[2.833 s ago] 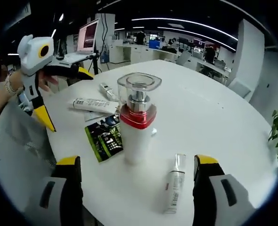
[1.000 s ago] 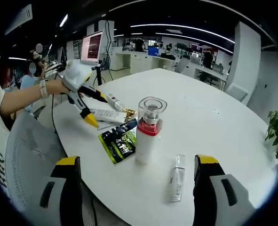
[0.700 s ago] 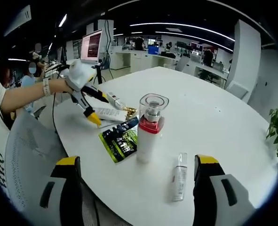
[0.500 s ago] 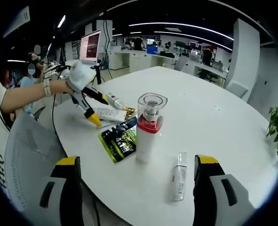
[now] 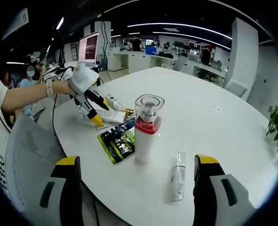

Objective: Arrange the skincare products in the storage area until every visible bottle or jar stands upright without overlapping.

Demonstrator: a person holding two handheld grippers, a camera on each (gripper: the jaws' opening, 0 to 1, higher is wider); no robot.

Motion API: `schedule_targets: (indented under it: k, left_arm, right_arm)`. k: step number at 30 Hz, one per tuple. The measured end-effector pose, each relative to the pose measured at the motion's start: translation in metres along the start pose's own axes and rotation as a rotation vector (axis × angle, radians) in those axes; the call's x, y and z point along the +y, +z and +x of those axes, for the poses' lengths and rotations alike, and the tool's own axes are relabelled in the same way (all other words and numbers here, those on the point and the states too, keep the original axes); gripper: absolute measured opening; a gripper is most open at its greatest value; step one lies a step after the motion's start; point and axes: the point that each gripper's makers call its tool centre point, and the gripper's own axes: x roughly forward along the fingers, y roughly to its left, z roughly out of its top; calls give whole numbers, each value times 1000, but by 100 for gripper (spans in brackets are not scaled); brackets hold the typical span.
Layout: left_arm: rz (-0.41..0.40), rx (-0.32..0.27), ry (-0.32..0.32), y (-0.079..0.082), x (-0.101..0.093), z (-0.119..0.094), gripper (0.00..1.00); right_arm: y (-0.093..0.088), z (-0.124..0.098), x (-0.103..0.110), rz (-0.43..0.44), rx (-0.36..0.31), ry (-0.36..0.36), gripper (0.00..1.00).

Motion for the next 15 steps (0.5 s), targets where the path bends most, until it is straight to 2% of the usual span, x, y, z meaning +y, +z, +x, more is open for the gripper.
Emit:
schedule_targets:
  k: [10, 15]
  left_arm:
    - [11, 6, -42, 1, -3, 4, 39]
    - [17, 0, -44, 1, -4, 4, 39]
  right_arm:
    - [0, 2, 1, 3, -2, 4, 100]
    - [-2, 2, 2, 9, 0, 11, 100]
